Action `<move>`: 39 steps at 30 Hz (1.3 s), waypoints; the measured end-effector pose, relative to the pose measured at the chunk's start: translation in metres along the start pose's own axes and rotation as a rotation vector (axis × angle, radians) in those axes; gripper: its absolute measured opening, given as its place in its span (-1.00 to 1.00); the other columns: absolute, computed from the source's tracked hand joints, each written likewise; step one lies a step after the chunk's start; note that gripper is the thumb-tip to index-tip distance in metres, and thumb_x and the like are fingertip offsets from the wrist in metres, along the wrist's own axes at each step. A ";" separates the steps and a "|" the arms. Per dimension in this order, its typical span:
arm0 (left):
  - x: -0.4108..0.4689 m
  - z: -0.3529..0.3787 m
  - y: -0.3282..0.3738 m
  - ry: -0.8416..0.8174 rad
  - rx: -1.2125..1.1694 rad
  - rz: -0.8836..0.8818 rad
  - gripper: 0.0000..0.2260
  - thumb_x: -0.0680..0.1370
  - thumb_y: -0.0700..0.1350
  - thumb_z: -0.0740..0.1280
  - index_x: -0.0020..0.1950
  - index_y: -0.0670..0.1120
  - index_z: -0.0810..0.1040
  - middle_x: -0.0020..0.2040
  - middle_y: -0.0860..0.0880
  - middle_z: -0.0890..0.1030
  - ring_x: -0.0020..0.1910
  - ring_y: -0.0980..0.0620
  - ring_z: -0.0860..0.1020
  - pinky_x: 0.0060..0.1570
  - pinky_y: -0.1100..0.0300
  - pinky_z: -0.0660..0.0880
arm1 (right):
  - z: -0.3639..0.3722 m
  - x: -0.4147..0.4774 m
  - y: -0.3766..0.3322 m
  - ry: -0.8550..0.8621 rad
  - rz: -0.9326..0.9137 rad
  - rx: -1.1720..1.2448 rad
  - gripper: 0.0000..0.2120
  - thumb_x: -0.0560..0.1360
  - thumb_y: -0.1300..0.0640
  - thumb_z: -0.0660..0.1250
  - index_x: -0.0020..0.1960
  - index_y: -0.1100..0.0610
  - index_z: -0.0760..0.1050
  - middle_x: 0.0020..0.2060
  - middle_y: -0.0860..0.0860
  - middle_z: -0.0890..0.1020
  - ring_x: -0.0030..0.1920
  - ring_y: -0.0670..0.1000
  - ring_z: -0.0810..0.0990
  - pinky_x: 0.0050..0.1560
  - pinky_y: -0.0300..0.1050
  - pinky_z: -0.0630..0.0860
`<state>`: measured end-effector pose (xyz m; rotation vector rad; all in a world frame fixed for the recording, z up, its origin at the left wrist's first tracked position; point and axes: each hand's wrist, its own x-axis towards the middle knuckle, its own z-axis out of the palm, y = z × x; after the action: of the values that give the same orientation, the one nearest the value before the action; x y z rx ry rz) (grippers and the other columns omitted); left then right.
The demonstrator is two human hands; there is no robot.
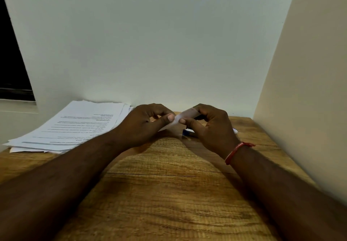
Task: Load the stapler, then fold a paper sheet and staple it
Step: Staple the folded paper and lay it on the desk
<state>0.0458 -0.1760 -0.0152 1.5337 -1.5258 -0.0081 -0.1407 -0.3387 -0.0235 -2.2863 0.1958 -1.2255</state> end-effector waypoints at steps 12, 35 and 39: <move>-0.003 -0.003 0.001 -0.086 -0.110 -0.061 -0.79 0.76 -0.05 0.36 0.04 0.14 0.77 -0.06 0.14 0.78 -0.08 0.26 0.65 -0.06 0.39 0.47 | 0.002 0.001 0.006 -0.025 0.030 0.037 -0.88 0.53 0.12 0.63 0.03 0.10 0.77 -0.07 -0.08 0.79 0.01 -0.03 0.76 0.11 0.11 0.70; -0.002 -0.004 0.001 0.010 0.162 0.157 -0.89 0.58 -0.18 0.59 0.05 0.02 0.82 -0.08 0.15 0.78 -0.01 0.13 0.73 0.05 0.24 0.64 | 0.002 -0.001 0.008 -0.003 0.113 -0.017 -0.88 0.51 0.08 0.63 0.02 0.05 0.75 -0.10 -0.12 0.78 -0.02 -0.10 0.75 0.08 0.00 0.70; -0.002 -0.002 0.004 -0.001 0.162 0.128 -0.92 0.59 -0.18 0.57 0.03 -0.01 0.82 -0.09 0.12 0.78 -0.02 0.12 0.73 0.03 0.28 0.62 | 0.002 0.000 0.007 0.002 0.114 -0.014 -0.88 0.51 0.09 0.64 0.00 0.04 0.75 -0.10 -0.12 0.78 -0.02 -0.10 0.75 0.07 0.03 0.70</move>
<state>0.0438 -0.1728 -0.0130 1.5580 -1.6563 0.1931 -0.1381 -0.3438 -0.0285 -2.2533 0.3315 -1.1717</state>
